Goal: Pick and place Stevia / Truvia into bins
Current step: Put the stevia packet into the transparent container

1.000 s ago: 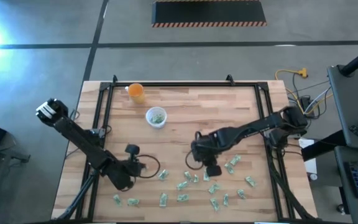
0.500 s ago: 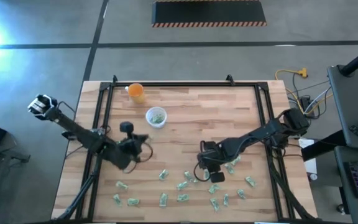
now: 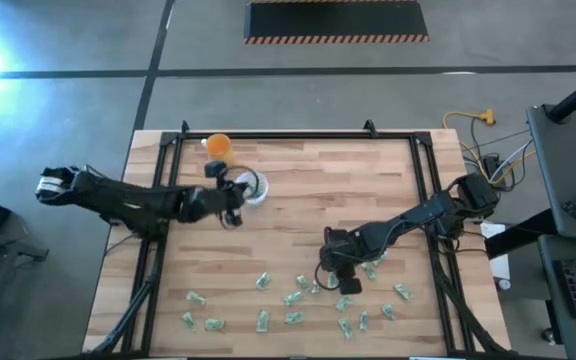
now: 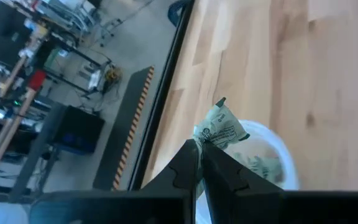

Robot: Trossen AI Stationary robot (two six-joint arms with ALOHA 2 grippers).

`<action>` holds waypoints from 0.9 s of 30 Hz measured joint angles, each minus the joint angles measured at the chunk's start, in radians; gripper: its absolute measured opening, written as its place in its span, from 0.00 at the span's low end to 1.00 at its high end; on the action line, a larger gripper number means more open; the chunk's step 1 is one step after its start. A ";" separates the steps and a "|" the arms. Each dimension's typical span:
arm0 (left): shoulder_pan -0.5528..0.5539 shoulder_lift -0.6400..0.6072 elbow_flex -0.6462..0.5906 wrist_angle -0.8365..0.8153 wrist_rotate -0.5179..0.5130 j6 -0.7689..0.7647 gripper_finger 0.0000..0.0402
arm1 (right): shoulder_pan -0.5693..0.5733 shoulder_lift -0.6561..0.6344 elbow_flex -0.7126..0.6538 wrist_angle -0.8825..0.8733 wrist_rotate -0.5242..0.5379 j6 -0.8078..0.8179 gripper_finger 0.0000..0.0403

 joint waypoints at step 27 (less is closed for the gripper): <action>0.329 0.225 0.003 0.071 0.408 0.017 0.00 | 0.000 0.000 -0.047 0.080 -0.041 -0.004 0.40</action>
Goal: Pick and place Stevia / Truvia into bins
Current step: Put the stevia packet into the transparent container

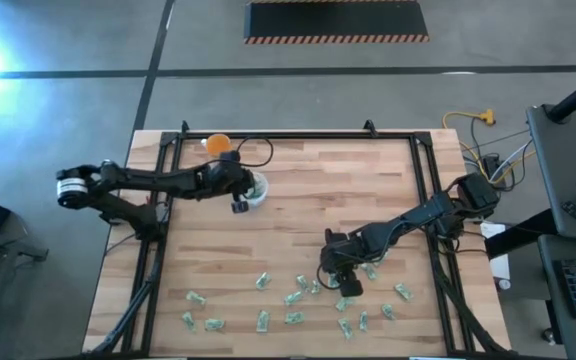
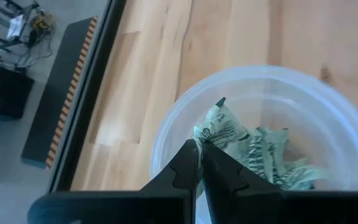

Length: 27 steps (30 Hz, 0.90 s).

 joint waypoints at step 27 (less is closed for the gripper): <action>-0.036 -0.092 0.002 -0.091 0.031 -0.112 0.44 | -0.001 0.038 -0.011 0.061 0.029 -0.055 0.20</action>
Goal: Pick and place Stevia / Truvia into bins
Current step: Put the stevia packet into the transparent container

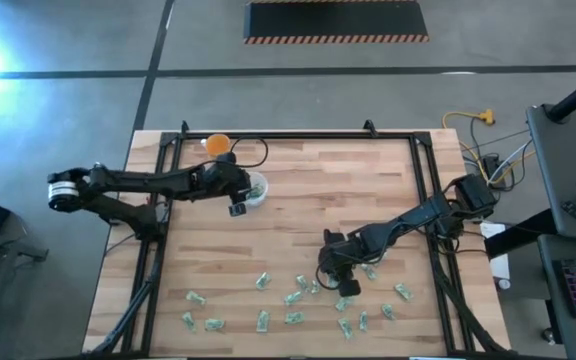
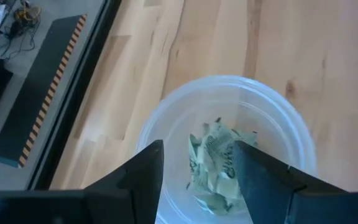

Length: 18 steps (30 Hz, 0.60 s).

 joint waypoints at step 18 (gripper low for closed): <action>-0.280 -0.281 -0.005 -0.252 0.004 -0.232 0.44 | 0.001 -0.051 0.051 -0.028 0.141 -0.148 0.02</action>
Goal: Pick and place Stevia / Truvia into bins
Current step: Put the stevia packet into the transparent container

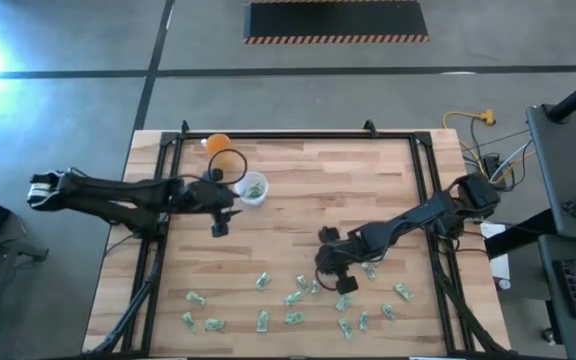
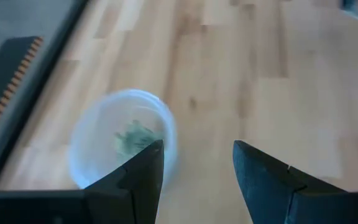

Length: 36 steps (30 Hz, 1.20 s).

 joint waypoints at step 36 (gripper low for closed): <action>-0.535 0.153 -0.207 0.323 -0.010 -0.284 0.44 | -0.371 0.128 0.105 0.827 0.187 -0.480 0.02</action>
